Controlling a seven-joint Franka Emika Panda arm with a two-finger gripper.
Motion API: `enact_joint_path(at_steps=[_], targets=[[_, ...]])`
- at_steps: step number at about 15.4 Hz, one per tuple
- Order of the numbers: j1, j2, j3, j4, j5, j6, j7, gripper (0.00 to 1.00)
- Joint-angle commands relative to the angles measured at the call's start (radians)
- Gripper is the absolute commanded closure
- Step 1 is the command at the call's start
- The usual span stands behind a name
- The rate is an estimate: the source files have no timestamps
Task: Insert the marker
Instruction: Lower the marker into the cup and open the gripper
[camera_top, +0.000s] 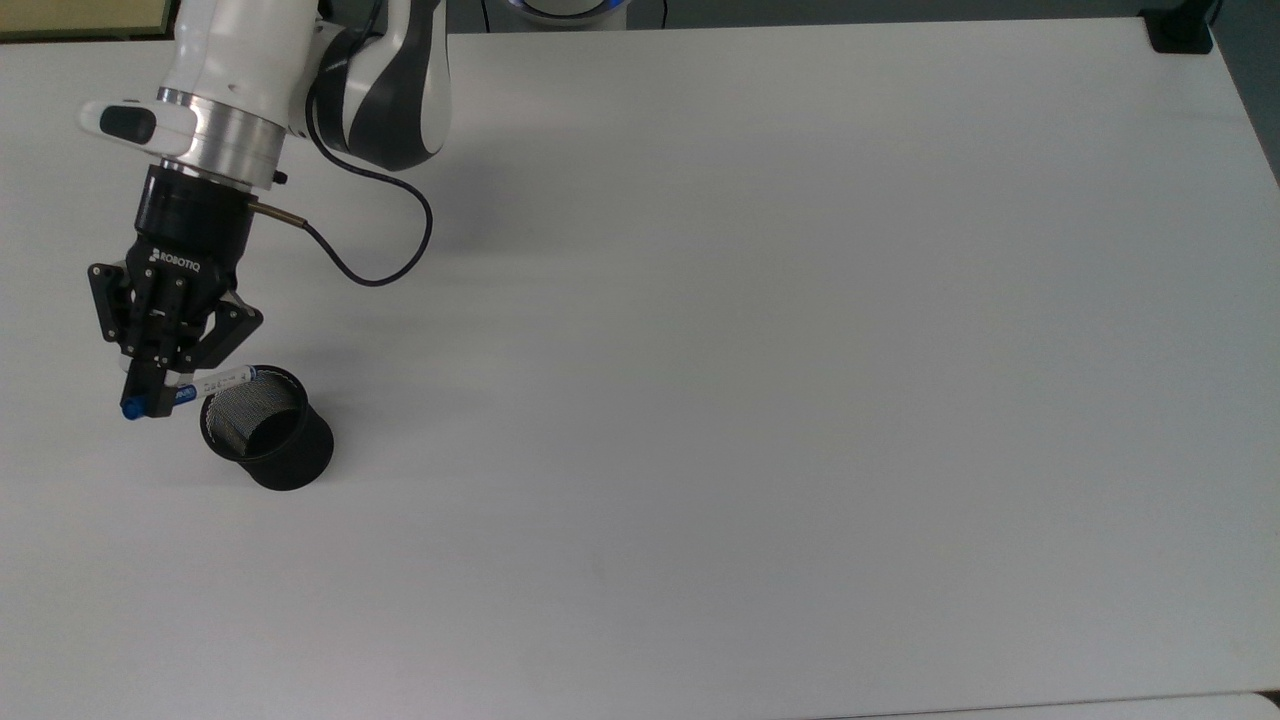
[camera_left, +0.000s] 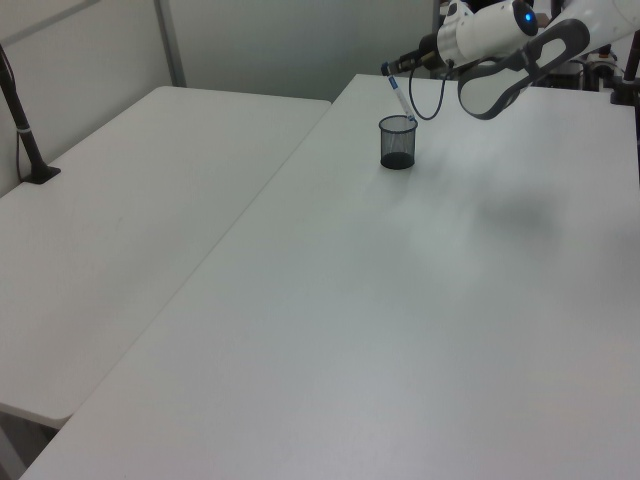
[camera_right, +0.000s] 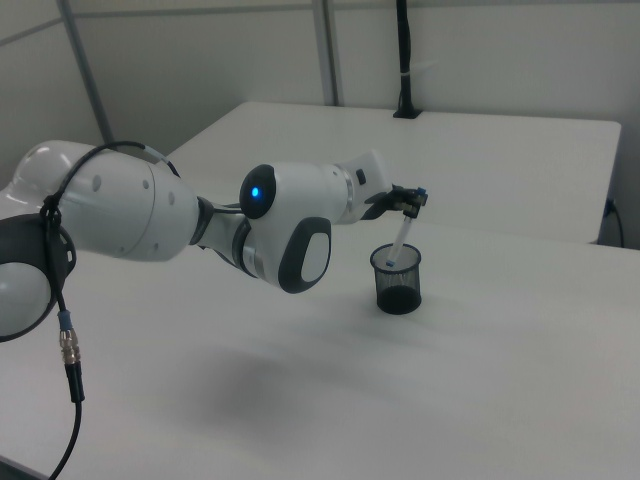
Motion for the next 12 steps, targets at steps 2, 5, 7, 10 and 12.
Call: enact_joint_path(at_steps=[2, 5, 7, 10, 12], targets=[[0.015, 0.011, -0.008, -0.025, -0.002, 0.066, 0.013, 0.74], [0.015, 0.014, -0.008, -0.025, 0.000, 0.068, 0.020, 0.43], [0.017, 0.013, -0.008, -0.025, 0.006, 0.068, 0.024, 0.17], [0.032, 0.011, -0.008, -0.022, 0.046, 0.066, 0.021, 0.14], [0.040, 0.005, -0.006, -0.022, 0.064, 0.061, 0.021, 0.14]])
